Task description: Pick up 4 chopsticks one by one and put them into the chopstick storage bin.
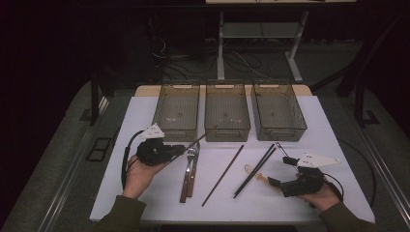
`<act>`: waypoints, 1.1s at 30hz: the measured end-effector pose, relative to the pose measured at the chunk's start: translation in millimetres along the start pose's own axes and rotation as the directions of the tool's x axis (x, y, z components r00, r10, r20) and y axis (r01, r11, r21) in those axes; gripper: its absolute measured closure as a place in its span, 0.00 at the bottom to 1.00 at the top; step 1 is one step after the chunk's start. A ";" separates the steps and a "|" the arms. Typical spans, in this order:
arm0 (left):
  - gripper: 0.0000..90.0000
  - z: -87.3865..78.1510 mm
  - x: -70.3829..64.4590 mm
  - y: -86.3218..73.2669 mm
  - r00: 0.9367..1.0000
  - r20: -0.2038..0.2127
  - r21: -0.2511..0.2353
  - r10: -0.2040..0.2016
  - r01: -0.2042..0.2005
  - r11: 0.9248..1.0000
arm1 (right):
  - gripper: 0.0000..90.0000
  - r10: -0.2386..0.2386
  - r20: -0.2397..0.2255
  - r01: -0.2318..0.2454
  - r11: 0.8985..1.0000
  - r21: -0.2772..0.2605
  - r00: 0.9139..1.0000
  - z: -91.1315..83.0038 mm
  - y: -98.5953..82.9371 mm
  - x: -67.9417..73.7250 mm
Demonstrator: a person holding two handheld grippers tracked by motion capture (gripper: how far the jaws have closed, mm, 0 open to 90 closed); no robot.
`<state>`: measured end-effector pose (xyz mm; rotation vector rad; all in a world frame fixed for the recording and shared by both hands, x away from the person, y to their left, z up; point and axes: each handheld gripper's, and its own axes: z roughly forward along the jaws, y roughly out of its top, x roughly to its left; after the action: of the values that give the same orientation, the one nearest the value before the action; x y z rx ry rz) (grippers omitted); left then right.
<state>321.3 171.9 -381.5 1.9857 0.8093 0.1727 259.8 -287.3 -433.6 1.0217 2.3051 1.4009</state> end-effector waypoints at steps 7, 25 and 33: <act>0.95 -7.3 11.1 2.1 1.000 -0.015 -0.020 -0.022 0.022 1.000 | 0.03 -0.004 -0.001 0.004 1.000 0.000 1.000 0.3 0.2 0.4; 0.95 -5.3 38.6 37.0 0.996 -0.091 -0.009 -0.017 0.016 1.000 | 0.03 -0.003 0.002 0.003 1.000 -0.001 1.000 0.4 0.2 0.3; 0.95 -1.1 52.2 53.6 0.989 -0.143 0.006 -0.019 0.021 1.000 | 0.03 0.004 0.005 -0.004 1.000 -0.003 1.000 -0.5 -0.1 0.6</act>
<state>386.3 186.6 -347.5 1.9885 0.9224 0.3037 259.1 -287.3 -433.3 1.0281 2.2979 1.4009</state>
